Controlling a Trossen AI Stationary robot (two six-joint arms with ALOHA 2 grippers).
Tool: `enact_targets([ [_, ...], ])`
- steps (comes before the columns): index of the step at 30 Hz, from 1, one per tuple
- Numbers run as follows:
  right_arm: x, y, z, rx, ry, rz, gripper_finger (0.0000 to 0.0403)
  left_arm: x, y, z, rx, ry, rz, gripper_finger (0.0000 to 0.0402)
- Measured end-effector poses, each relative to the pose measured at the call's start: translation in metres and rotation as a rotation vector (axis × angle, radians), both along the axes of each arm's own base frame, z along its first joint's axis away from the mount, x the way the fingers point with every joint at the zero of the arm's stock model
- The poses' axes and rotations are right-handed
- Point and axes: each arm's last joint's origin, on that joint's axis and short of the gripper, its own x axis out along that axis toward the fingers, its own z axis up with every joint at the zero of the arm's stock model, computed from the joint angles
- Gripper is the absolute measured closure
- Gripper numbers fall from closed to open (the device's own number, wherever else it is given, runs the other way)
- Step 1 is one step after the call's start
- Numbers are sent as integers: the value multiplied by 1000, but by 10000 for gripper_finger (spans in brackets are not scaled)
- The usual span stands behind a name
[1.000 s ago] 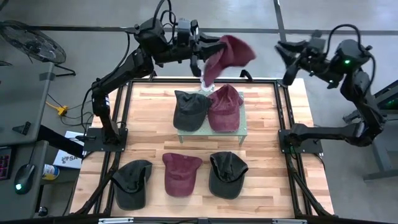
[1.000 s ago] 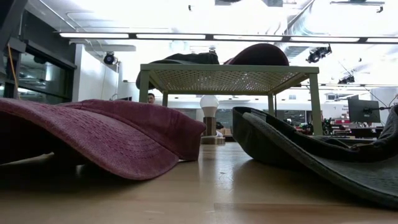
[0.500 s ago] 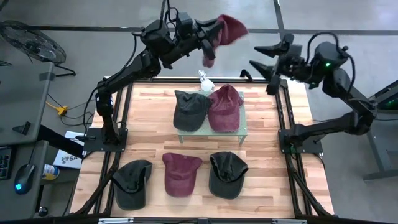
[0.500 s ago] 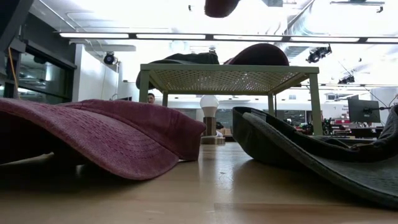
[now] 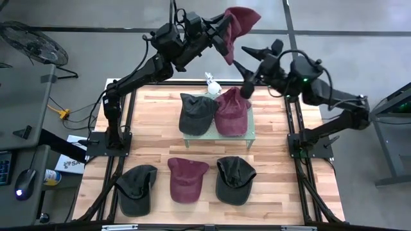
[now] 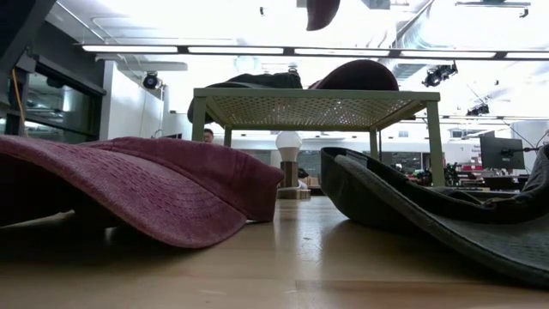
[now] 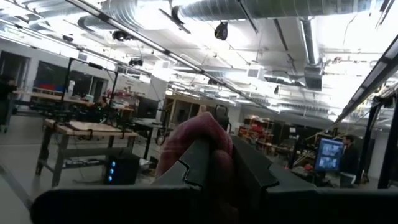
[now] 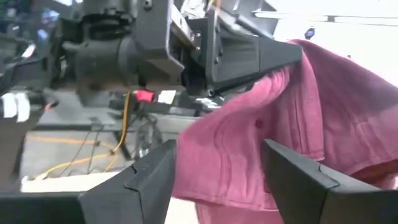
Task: Pick & Place hat
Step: Stack the top red cap on top of the red cap on the shelf
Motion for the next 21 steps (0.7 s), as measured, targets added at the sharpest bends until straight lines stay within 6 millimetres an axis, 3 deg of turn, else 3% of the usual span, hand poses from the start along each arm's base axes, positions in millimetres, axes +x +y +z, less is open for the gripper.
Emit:
enact_targets([
  [11,28,-1,-8,18,-55,-32,178,3,0,-2,35,28,-19,364],
  [21,27,-4,-5,75,-140,-26,178,4,-1,-2,61,38,-63,364],
])
